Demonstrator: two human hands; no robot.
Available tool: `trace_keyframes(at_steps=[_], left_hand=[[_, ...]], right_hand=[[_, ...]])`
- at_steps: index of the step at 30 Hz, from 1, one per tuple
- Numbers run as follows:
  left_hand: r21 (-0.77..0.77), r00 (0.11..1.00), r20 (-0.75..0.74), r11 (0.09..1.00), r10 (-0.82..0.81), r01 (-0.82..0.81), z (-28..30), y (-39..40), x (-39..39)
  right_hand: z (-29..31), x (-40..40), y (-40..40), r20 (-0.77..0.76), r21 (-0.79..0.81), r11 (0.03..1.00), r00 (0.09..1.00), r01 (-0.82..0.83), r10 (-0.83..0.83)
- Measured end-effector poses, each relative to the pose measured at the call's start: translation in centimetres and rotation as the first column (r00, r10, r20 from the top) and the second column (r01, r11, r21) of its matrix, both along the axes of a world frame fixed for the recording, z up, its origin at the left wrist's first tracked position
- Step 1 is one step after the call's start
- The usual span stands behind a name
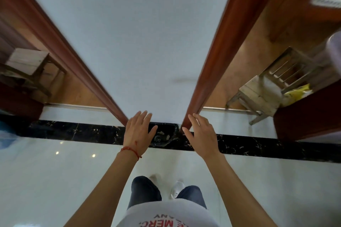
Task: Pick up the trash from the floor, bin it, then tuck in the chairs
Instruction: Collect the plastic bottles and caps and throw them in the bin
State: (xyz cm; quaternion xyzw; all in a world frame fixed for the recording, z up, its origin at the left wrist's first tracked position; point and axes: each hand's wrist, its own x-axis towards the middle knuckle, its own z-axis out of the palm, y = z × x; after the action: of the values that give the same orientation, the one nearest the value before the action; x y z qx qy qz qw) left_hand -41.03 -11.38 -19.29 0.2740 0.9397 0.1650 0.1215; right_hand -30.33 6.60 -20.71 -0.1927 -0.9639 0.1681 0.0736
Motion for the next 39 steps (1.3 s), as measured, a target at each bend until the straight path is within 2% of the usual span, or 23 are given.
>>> trace_keyframes(at_steps=[8,12,16,21,24,27,32,39], left_hand=[[-0.019,0.992,-0.039,0.993,-0.120,0.120,2.0,1.9,0.2],[-0.033,0.967,-0.038,0.968,-0.252,0.250,2.2,3.1,-0.8],[-0.060,0.905,-0.038,0.905,-0.424,0.422,2.3,4.3,-2.0],[-0.063,0.774,-0.046,0.775,-0.632,0.629,2.2,5.8,-2.4],[-0.043,0.682,-0.054,0.684,-0.729,0.728,2.1,6.7,-1.5],[-0.028,0.578,-0.046,0.580,-0.815,0.814,2.5,7.5,0.1],[-0.061,0.383,-0.003,0.382,-0.924,0.922,2.8,8.3,4.9],[-0.047,0.077,-0.040,0.079,-0.996,0.996,3.0,7.8,14.7]], right_hand=[[2.0,3.4,1.4,0.010,-0.016,0.990,0.990,0.141,-0.141],[2.2,5.1,1.6,0.011,-0.005,0.962,0.962,0.274,-0.274],[2.3,6.9,0.6,0.023,-0.012,0.896,0.896,0.444,-0.444],[2.4,9.3,-3.0,0.073,-0.066,0.735,0.738,0.675,-0.671],[2.3,10.8,-6.1,0.135,-0.122,0.622,0.634,0.773,-0.761],[2.1,12.6,-9.0,0.130,-0.112,0.514,0.525,0.851,-0.841],[2.9,17.7,-13.3,0.179,-0.104,0.309,0.324,0.945,-0.929],[3.6,25.6,-20.9,0.170,-0.088,-0.009,0.006,0.996,-0.985]])
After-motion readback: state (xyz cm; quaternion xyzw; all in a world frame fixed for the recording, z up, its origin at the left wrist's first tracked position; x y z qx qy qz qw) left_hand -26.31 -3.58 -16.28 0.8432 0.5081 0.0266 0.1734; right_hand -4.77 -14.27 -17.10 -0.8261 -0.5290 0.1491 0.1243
